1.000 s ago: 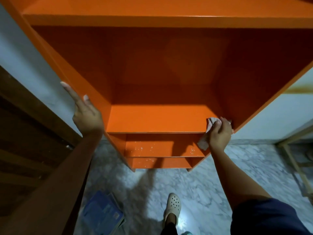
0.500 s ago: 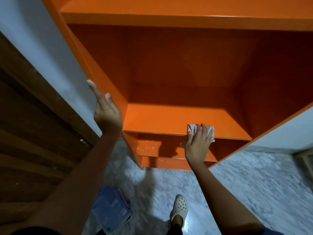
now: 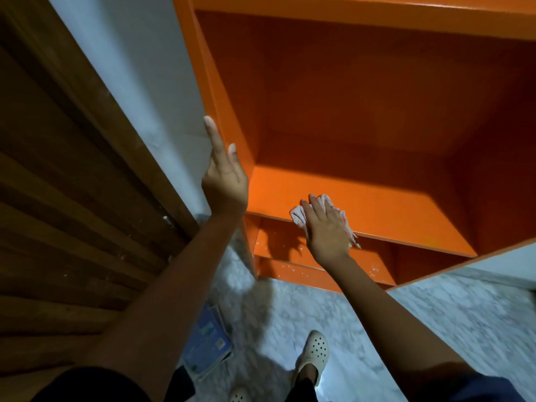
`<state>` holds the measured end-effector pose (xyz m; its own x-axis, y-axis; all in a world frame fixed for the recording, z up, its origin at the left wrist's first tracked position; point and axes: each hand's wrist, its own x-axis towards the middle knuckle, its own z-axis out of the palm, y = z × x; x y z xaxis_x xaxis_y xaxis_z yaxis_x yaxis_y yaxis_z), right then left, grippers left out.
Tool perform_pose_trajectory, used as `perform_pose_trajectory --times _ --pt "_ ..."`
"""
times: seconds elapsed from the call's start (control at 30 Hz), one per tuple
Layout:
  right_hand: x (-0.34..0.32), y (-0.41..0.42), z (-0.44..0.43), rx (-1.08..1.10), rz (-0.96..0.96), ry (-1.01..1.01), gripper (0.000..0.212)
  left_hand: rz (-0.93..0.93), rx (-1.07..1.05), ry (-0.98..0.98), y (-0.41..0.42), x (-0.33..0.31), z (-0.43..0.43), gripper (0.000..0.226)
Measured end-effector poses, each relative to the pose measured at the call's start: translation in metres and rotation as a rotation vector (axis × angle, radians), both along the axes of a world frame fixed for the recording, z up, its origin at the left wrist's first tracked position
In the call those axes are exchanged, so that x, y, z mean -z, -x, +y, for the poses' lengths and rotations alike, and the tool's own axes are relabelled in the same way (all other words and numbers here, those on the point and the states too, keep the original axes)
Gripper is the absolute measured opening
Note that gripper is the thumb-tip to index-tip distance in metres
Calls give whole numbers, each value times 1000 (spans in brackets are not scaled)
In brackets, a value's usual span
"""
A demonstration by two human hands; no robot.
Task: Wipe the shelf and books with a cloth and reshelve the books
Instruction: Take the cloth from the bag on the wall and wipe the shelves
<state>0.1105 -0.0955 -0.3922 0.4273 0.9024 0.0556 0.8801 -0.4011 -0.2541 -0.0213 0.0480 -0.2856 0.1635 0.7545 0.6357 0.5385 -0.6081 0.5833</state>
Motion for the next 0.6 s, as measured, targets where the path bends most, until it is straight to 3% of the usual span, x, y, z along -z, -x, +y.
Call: perform_pose_trajectory --times 0.27,0.47,0.6 --pt "-5 7 30 -179 -28 54 53 -73 34 -21 0 -1 0 54" --pt "0 33 63 -207 -129 15 57 -52 32 116 -1 -9 -6 57" --pt "-4 46 80 -226 -145 -56 54 -73 62 45 3 -12 -6 52"
